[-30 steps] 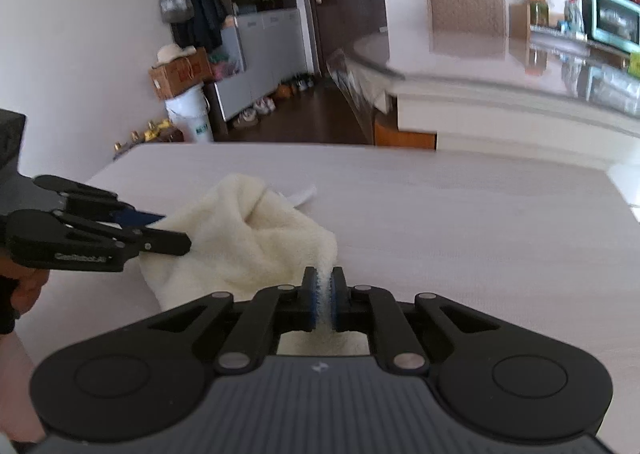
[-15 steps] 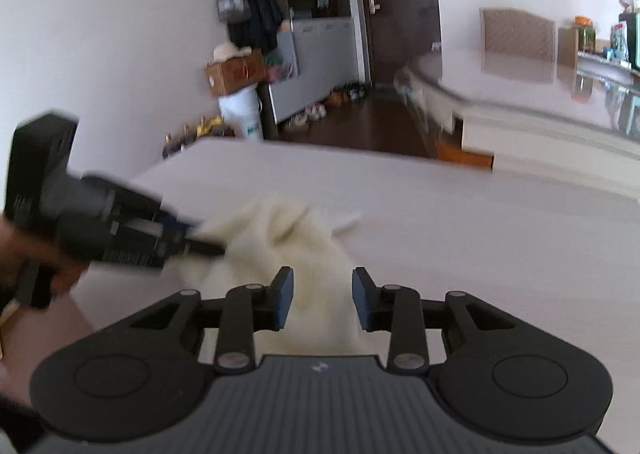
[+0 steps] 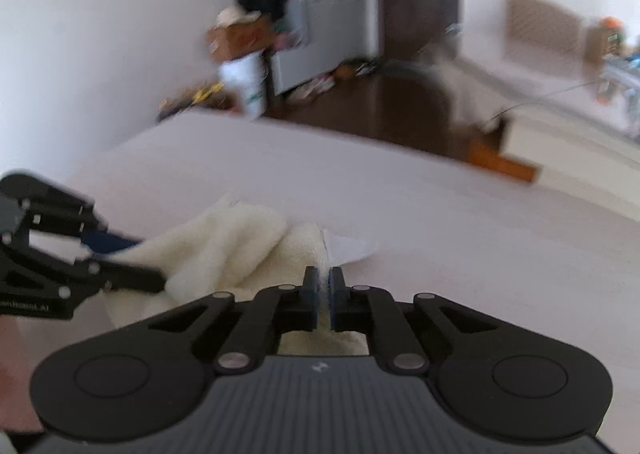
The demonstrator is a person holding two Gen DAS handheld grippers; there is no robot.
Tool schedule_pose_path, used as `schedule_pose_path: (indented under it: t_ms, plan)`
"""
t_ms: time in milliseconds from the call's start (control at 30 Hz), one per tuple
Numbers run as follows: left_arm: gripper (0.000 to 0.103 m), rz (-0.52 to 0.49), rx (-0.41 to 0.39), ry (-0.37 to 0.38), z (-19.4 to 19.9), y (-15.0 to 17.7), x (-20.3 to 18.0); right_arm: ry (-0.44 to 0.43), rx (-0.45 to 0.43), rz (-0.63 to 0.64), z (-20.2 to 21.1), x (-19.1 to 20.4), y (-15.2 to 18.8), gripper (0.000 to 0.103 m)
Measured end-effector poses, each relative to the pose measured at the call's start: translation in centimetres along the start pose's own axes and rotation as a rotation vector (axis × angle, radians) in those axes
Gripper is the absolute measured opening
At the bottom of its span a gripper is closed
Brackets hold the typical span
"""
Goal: Fold towel
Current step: 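Lift and shake the towel out with the right gripper while the left gripper holds its edge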
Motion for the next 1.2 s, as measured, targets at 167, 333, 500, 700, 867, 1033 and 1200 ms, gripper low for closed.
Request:
schedule_pose_path:
  t_ms: [167,333,500,700,867,1033,1200]
  plan:
    - [0.021,0.024,-0.024,0.007,-0.7,-0.9,-0.2,0.228,-0.164,0.041,4.9,-2.6,-1.9,0.006]
    - [0.035,0.008,-0.044,-0.009,-1.9,-2.5,-1.4,0.328,-0.085,0.033,3.7,-5.1,-0.4,0.006]
    - [0.053,0.07,-0.087,-0.006,-1.6,-3.9,-0.7,0.369,-0.053,-0.055,3.0,-7.2,1.7,0.023]
    - [0.058,0.077,-0.074,-0.054,-1.4,-3.7,0.2,0.354,-0.084,-0.123,5.2,-8.5,2.6,0.026]
    - [0.063,0.081,-0.054,-0.104,-0.3,-1.9,1.1,0.043,-0.062,-0.087,6.4,-2.5,3.1,0.033]
    - [0.065,0.103,-0.035,-0.126,1.2,0.0,2.0,-0.111,0.004,0.047,5.8,4.2,4.4,0.046]
    - [0.065,0.096,-0.032,-0.104,2.6,1.3,1.8,-0.104,0.062,0.157,3.4,7.5,5.0,0.046]
Point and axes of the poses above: each gripper's, at about its wrist camera, not at the fingertips, and z roughly against the way its jaws point, x to its left, y to its underside, the point moved 9 cm from there along -z, roughly the way its jaws point, and after that the axes turned 10 degrees about -y, right-handed, at the moved point
